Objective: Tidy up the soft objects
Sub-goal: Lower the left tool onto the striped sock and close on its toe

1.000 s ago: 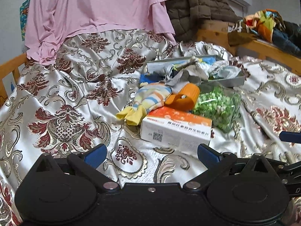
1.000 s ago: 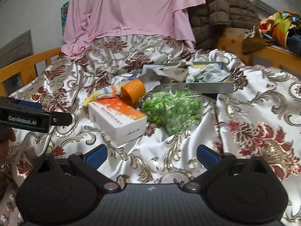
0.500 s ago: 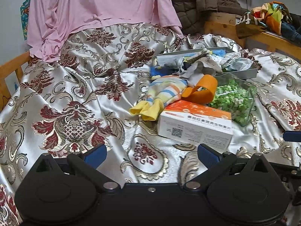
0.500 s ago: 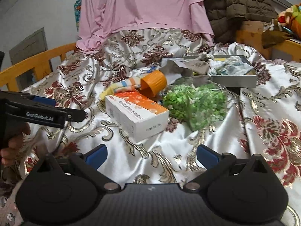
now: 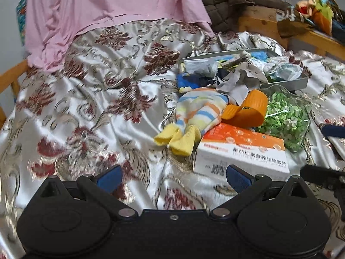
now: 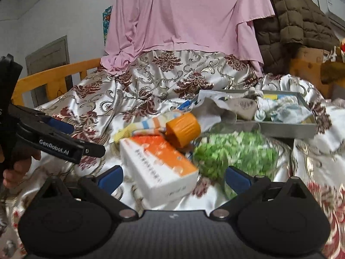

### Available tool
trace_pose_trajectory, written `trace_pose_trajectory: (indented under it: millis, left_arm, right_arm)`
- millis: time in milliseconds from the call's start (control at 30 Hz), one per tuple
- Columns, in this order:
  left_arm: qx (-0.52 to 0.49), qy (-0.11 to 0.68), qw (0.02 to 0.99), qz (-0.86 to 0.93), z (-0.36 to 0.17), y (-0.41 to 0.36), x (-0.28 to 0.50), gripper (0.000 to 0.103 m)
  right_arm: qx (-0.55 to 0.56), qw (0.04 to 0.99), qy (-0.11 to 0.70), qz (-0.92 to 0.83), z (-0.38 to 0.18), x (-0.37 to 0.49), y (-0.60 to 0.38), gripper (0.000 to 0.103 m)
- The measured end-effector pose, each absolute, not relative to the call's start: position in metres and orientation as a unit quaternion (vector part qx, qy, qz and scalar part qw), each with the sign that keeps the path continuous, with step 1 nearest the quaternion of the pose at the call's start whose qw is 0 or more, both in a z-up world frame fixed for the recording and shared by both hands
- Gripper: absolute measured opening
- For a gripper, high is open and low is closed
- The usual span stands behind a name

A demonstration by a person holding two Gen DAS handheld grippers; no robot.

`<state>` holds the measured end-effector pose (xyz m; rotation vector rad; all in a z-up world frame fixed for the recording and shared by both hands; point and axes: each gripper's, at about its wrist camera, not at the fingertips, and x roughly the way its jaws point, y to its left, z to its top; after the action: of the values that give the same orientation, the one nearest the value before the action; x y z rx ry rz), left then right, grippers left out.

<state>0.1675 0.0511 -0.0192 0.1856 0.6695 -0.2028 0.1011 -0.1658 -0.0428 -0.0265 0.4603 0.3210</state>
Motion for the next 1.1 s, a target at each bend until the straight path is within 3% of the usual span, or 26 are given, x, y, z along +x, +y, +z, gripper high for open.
trace_pose_trajectory:
  millis: [567,1100]
  left_arm:
    - [0.206,0.323,0.904,-0.192,-0.007,0.016,0.241,0.101]
    - [0.239,0.336,0.882,-0.230,-0.013,0.011,0.254,0.083]
  right_arm:
    - [0.071,0.933,0.277,0.217,-0.024,0.182,-0.173,0.102]
    - [0.163,0.912,0.319,0.199,-0.032,0.210,-0.177,0.092]
